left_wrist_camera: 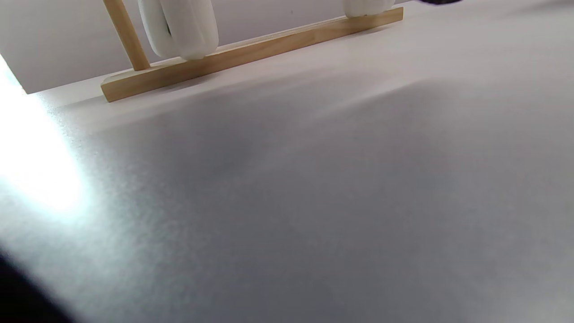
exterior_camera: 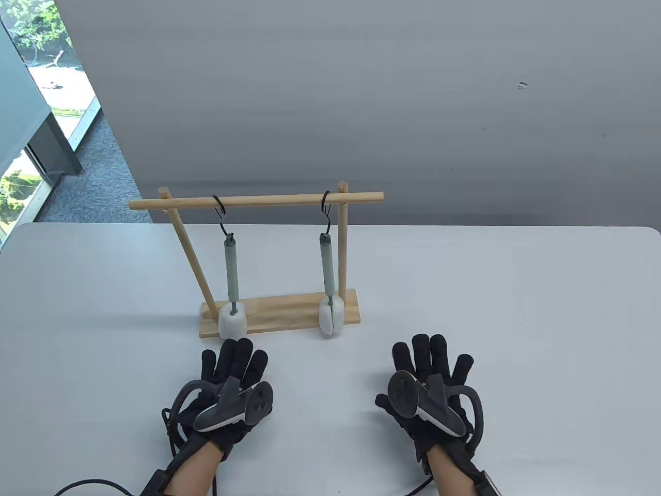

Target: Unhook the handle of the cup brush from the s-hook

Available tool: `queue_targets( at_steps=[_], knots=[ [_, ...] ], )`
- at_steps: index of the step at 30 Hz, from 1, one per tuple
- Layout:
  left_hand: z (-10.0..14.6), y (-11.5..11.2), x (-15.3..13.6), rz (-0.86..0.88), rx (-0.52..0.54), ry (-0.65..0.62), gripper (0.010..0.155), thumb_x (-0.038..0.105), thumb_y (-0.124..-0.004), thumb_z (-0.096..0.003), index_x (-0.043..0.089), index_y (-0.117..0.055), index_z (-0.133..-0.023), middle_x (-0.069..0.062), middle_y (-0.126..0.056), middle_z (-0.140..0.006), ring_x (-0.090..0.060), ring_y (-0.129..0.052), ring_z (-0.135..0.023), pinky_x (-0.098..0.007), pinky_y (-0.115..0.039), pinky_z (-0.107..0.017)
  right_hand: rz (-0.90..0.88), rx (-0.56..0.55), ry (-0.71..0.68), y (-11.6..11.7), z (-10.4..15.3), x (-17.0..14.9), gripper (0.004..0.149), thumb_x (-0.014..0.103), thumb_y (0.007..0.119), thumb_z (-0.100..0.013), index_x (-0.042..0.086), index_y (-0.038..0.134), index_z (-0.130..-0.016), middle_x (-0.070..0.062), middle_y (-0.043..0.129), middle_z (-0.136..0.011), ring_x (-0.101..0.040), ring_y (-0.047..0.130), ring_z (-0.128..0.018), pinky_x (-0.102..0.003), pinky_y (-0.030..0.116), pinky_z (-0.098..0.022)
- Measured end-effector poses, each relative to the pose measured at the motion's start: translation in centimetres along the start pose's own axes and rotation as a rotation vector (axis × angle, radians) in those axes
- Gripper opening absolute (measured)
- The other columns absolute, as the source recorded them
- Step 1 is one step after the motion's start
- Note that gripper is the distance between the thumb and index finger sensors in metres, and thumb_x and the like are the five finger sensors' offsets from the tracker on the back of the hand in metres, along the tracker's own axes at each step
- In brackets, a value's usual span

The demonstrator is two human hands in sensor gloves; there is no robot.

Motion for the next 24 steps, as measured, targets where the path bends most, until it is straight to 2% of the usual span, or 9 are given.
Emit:
queue_targets(
  at_steps=[4, 8, 11, 16, 20, 24],
  knots=[
    [-0.2, -0.3, 0.2, -0.013, -0.046, -0.003, 0.092, 0.063, -0.057, -0.0444, 0.018, 0.000, -0.100, -0.023, 0.005, -0.109, -0.051, -0.010, -0.108, -0.071, -0.016, -0.070, -0.006, 0.014, 0.009, 0.0, 0.1, -0.2, 0.093, 0.060, 0.065, -0.046, 0.020, 0.006, -0.105, -0.020, -0.008, -0.108, -0.045, -0.011, -0.101, -0.074, -0.010, -0.056],
    [-0.4, -0.2, 0.1, 0.020, -0.030, -0.015, 0.092, 0.063, -0.057, -0.0444, 0.017, 0.000, -0.100, -0.024, 0.004, -0.109, -0.051, -0.011, -0.108, -0.071, -0.017, -0.070, -0.029, 0.017, 0.003, 0.0, 0.1, -0.4, 0.093, 0.060, 0.065, -0.046, 0.020, 0.007, -0.105, -0.020, -0.007, -0.108, -0.046, -0.010, -0.101, -0.074, -0.009, -0.056],
    [-0.6, -0.4, -0.1, 0.081, -0.033, -0.035, 0.091, 0.064, -0.056, -0.0448, 0.017, -0.002, -0.101, -0.024, -0.001, -0.111, -0.051, -0.020, -0.108, -0.070, -0.021, -0.070, -0.037, 0.022, 0.002, 0.0, 0.0, -0.4, 0.093, 0.060, 0.065, -0.046, 0.020, 0.007, -0.105, -0.021, -0.006, -0.108, -0.046, -0.009, -0.101, -0.074, -0.009, -0.056],
    [-0.6, -0.4, -0.9, 0.215, 0.010, -0.040, 0.084, 0.060, -0.060, -0.0445, 0.015, -0.023, -0.105, -0.024, -0.027, -0.114, -0.049, -0.046, -0.106, -0.067, -0.038, -0.071, -0.031, 0.046, -0.001, 0.3, 0.0, -0.3, 0.092, 0.059, 0.065, -0.046, 0.020, 0.008, -0.106, -0.021, -0.005, -0.109, -0.046, -0.008, -0.101, -0.074, -0.008, -0.056],
    [-0.6, -1.0, -1.5, 0.299, -0.049, -0.026, 0.079, 0.057, -0.062, -0.0445, 0.015, -0.034, -0.105, -0.022, -0.042, -0.113, -0.046, -0.060, -0.102, -0.064, -0.048, -0.070, -0.018, 0.089, -0.009, 0.9, -0.2, -0.1, 0.090, 0.059, 0.065, -0.046, 0.022, 0.008, -0.105, -0.021, -0.004, -0.109, -0.047, -0.007, -0.101, -0.075, -0.007, -0.056],
    [-0.5, 0.0, -2.7, 0.416, 0.044, 0.002, 0.077, 0.054, -0.065, -0.0445, 0.014, -0.039, -0.104, -0.021, -0.053, -0.110, -0.044, -0.070, -0.097, -0.061, -0.054, -0.068, -0.008, 0.102, -0.012, 0.8, -0.2, 0.0, 0.090, 0.060, 0.065, -0.046, 0.023, 0.006, -0.105, -0.022, -0.004, -0.109, -0.047, -0.007, -0.101, -0.075, -0.006, -0.056]
  ],
)
Point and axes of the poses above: the tracker on the back of each hand, its own x axis roughly to the thumb side, its own z axis roughly from the fingertips to the wrist, y = z × x, the point moved 2 cm from there along -z, roughly from the wrist to the fingertips
